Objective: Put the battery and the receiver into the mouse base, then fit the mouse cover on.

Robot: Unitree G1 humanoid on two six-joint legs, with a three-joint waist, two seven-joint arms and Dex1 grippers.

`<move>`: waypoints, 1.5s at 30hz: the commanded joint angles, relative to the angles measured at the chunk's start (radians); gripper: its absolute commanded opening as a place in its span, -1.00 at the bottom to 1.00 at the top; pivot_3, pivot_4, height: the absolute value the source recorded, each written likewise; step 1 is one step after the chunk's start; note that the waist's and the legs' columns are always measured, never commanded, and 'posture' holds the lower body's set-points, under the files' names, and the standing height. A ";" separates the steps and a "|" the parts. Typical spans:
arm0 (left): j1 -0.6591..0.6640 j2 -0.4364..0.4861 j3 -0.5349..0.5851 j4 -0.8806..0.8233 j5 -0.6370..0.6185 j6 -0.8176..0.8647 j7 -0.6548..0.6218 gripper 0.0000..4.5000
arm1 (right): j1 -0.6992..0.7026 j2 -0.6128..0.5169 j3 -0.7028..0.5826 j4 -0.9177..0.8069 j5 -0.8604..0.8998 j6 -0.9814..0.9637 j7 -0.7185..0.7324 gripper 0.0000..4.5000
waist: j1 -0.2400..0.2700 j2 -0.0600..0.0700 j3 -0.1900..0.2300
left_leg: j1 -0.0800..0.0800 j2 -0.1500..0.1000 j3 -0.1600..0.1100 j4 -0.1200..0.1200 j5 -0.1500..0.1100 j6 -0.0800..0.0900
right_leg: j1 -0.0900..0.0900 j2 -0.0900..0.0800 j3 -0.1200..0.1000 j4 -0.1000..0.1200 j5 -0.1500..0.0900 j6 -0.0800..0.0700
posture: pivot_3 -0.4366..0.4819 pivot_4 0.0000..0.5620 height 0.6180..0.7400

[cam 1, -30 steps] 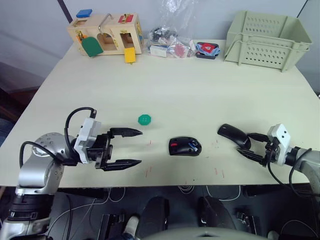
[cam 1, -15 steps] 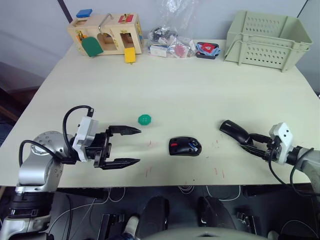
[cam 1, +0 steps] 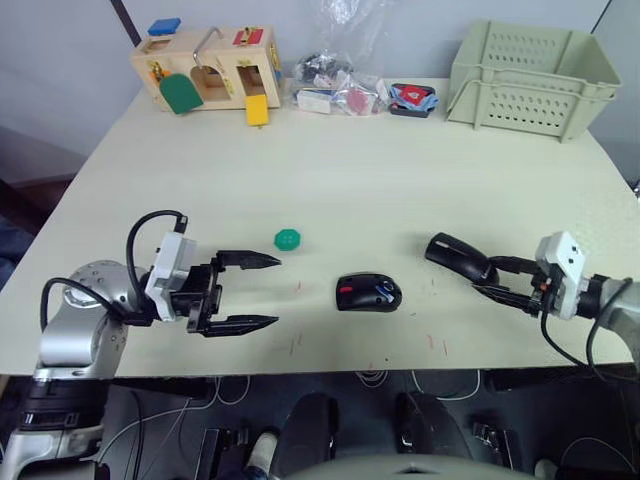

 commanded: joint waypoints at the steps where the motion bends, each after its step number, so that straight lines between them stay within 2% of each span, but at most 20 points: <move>1: -0.013 0.012 0.005 0.008 0.001 -0.025 -0.037 1.00 | -0.067 -0.034 0.052 -0.093 0.016 0.083 0.014 0.08 | 0.001 0.000 0.001 | 0.000 0.000 0.000 0.000 0.000 0.000 | 0.000 0.000 0.000 0.000 0.000 0.000 | -0.05 -0.47 1.00; 7: -0.011 0.016 -0.001 0.023 0.010 -0.045 -0.044 1.00 | -0.199 -0.030 0.172 -0.165 0.013 0.172 0.027 0.08 | 0.002 -0.001 0.004 | -0.001 0.001 0.000 0.000 0.000 0.000 | 0.000 0.000 0.000 -0.001 0.000 0.000 | -0.05 -0.47 1.00; 10: -0.011 0.019 -0.006 0.029 0.012 -0.054 -0.047 1.00 | -0.308 0.000 0.276 -0.197 -0.007 0.244 0.016 0.08 | 0.001 -0.001 0.005 | -0.001 0.002 0.000 0.000 0.000 0.000 | 0.000 -0.001 0.000 -0.001 0.000 0.000 | -0.05 -0.47 1.00; 23: -0.021 0.023 -0.012 0.059 0.023 -0.073 -0.064 1.00 | -0.576 0.090 0.539 -0.168 -0.104 0.426 0.011 0.08 | 0.001 -0.001 0.007 | -0.003 0.001 0.000 0.000 0.000 0.000 | -0.002 -0.001 -0.001 0.000 0.000 0.000 | -0.05 -0.47 1.00; 35: -0.012 0.022 -0.016 0.072 0.029 -0.099 -0.069 1.00 | -0.659 0.108 0.666 -0.113 -0.216 0.477 0.008 0.08 | -0.001 -0.001 0.007 | -0.003 0.001 0.000 0.000 0.000 0.000 | -0.003 -0.001 -0.002 0.000 0.000 0.000 | -0.05 -0.47 1.00; 45: -0.010 0.016 -0.021 0.084 0.030 -0.115 -0.070 1.00 | -0.680 0.096 0.697 -0.103 -0.256 0.509 0.023 0.08 | -0.001 -0.001 0.007 | -0.003 0.001 0.000 0.000 0.000 0.000 | -0.003 -0.001 -0.002 0.000 0.000 0.000 | -0.05 -0.47 1.00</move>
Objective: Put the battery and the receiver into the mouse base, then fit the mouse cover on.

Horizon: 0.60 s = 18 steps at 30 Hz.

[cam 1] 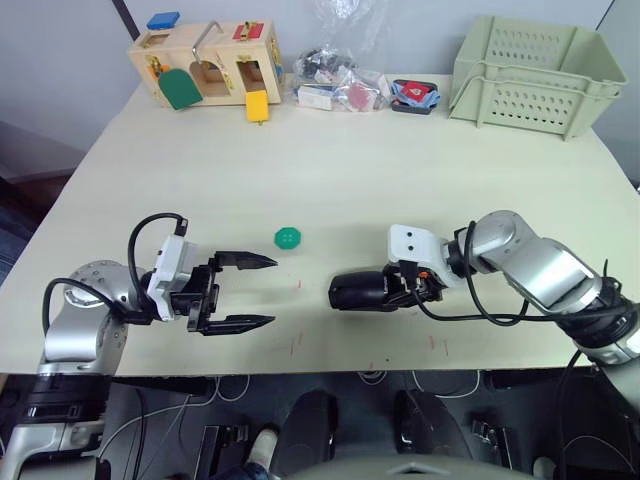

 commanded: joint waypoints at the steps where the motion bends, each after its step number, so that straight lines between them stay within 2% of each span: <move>1: 0.001 0.009 -0.002 -0.001 -0.002 -0.021 -0.050 1.00 | -0.020 -0.017 -0.002 -0.001 -0.023 0.016 0.007 0.08 | 0.000 0.000 0.000 | 0.000 0.000 0.000 0.000 0.000 0.000 | 0.000 0.000 0.000 0.000 0.000 0.000 | -0.05 -0.47 1.00; 18: -0.008 0.006 -0.019 0.015 -0.001 -0.036 -0.049 1.00 | -0.020 -0.035 -0.003 0.004 -0.041 0.028 0.029 0.08 | 0.000 0.000 0.000 | 0.000 0.000 0.000 0.000 0.000 0.000 | 0.000 0.000 0.000 0.000 0.000 0.000 | -0.05 -0.47 1.00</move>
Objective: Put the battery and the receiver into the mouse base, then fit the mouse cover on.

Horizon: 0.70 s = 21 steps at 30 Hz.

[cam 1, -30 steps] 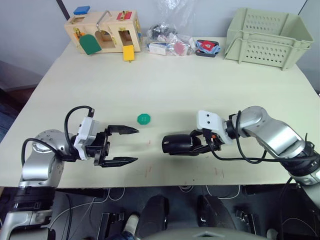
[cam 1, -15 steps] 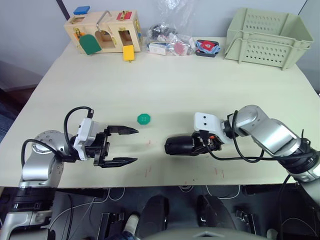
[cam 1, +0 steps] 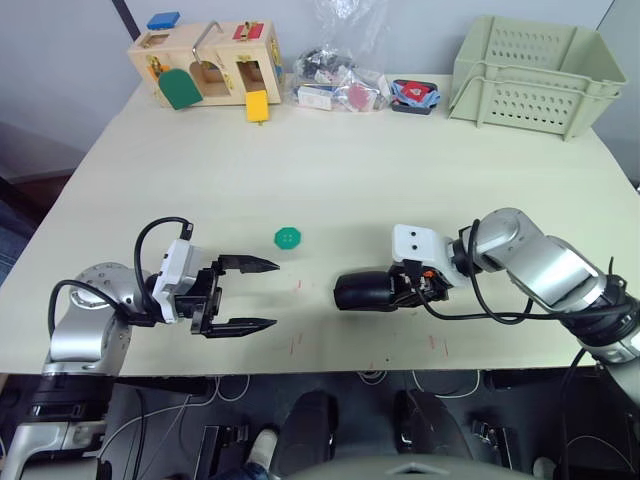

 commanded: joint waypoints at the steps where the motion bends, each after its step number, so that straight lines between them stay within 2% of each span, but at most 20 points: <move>1: -0.007 0.006 0.009 -0.005 -0.009 -0.016 -0.048 1.00 | -0.014 -0.013 -0.001 0.005 -0.023 0.009 -0.002 0.08 | 0.000 0.000 0.000 | 0.000 0.000 0.000 0.000 0.000 0.000 | 0.000 0.000 0.000 0.000 0.000 0.000 | -0.05 -0.47 1.00; 21: 0.001 0.006 0.007 -0.015 -0.008 -0.019 -0.045 1.00 | 0.007 -0.018 0.022 0.038 -0.046 -0.013 0.001 0.08 | 0.000 0.000 0.000 | 0.000 0.000 0.000 0.000 0.000 0.000 | 0.000 0.000 0.000 0.000 0.000 0.000 | -0.05 -0.47 1.00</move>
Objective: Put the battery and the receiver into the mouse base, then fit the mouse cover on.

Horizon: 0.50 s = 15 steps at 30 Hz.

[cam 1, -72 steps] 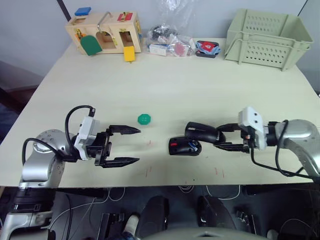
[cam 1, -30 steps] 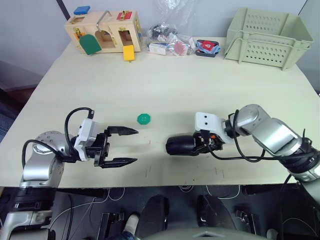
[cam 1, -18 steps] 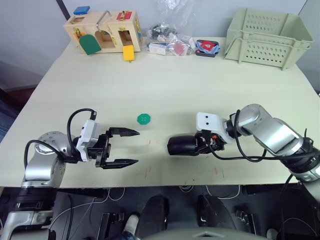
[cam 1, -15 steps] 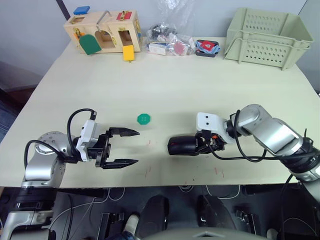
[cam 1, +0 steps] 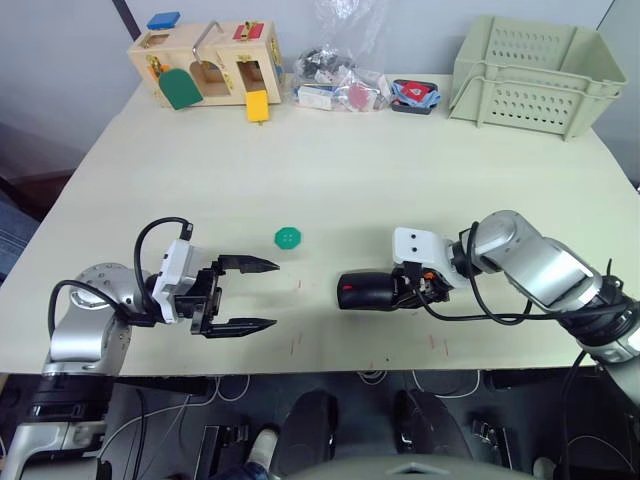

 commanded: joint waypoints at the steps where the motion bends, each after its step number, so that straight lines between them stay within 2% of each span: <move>1: 0.000 0.006 0.007 -0.016 -0.008 -0.016 -0.044 1.00 | 0.004 -0.017 0.000 0.006 -0.027 0.000 -0.002 0.08 | 0.000 0.000 0.000 | 0.000 0.000 0.000 0.000 0.000 0.000 | 0.000 0.000 0.000 0.000 0.000 0.000 | -0.05 -0.47 1.00; 7: -0.002 0.004 0.006 -0.015 -0.006 -0.019 -0.043 1.00 | 0.005 -0.016 0.001 0.008 -0.035 -0.020 0.002 0.08 | 0.000 0.000 0.000 | 0.000 0.000 0.000 0.000 0.000 0.000 | 0.000 0.000 0.000 0.000 0.000 0.000 | -0.05 -0.47 1.00; 12: -0.002 0.003 0.005 -0.020 -0.007 -0.017 -0.040 1.00 | 0.009 -0.017 -0.003 0.005 -0.038 -0.027 0.013 0.97 | 0.000 0.000 0.000 | -0.001 0.000 0.000 0.000 0.000 0.000 | -0.001 0.000 0.000 0.000 0.000 0.000 | -0.05 -0.47 1.00; 15: -0.003 0.003 0.004 -0.022 -0.007 -0.016 -0.039 1.00 | 0.011 -0.015 -0.006 0.006 -0.044 -0.026 0.014 0.97 | -0.001 0.000 0.000 | -0.007 -0.001 0.000 0.000 0.000 0.000 | -0.007 0.000 0.000 0.001 0.000 0.000 | -0.05 -0.47 1.00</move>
